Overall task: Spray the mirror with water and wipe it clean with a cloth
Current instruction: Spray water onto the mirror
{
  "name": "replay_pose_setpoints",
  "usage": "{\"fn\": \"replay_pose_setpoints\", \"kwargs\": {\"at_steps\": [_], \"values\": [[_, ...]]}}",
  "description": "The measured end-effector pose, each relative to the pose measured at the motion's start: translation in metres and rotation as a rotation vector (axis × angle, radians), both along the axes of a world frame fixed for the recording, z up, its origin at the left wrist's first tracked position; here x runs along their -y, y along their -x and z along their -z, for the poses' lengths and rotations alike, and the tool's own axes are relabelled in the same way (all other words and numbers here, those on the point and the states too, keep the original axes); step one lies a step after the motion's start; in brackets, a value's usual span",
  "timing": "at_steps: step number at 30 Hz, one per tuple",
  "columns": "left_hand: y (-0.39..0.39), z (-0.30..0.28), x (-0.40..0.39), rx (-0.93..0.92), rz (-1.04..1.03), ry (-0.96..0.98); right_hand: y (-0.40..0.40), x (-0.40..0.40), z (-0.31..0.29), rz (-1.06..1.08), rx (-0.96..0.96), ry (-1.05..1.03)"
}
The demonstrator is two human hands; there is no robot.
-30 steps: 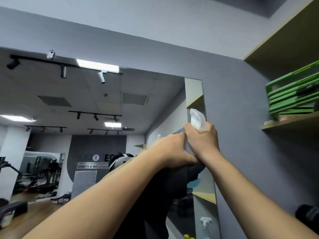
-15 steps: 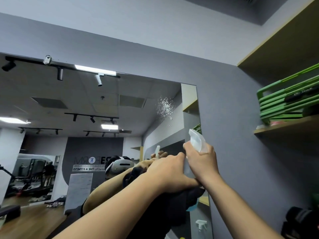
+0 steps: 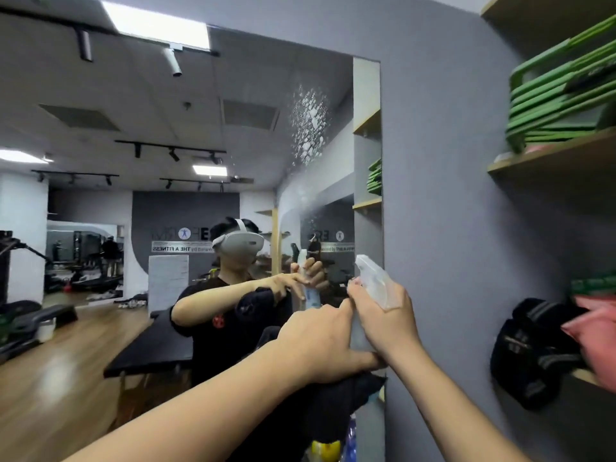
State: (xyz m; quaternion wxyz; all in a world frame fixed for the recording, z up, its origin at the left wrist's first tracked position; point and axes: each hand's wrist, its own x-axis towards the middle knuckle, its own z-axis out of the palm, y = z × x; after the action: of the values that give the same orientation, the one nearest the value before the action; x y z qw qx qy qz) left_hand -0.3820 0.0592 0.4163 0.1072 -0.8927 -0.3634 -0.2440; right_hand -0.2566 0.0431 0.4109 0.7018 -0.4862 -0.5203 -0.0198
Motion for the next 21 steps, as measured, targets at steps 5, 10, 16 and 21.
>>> {"fn": "replay_pose_setpoints", "kwargs": {"at_steps": [5, 10, 16, 21], "values": [[0.001, 0.050, 0.005, -0.013, 0.002, 0.144, 0.000, 0.002, 0.051, 0.000, -0.018, 0.134], [0.018, 0.099, 0.014, -0.059, 0.057, 0.227, 0.018, 0.015, 0.103, 0.049, -0.081, 0.233], [0.054, 0.161, 0.022, -0.112, 0.133, 0.352, 0.053, 0.035, 0.168, 0.135, -0.165, 0.347], [0.092, 0.225, 0.031, -0.166, 0.179, 0.474, 0.096, 0.049, 0.236, 0.197, -0.301, 0.515]]}}
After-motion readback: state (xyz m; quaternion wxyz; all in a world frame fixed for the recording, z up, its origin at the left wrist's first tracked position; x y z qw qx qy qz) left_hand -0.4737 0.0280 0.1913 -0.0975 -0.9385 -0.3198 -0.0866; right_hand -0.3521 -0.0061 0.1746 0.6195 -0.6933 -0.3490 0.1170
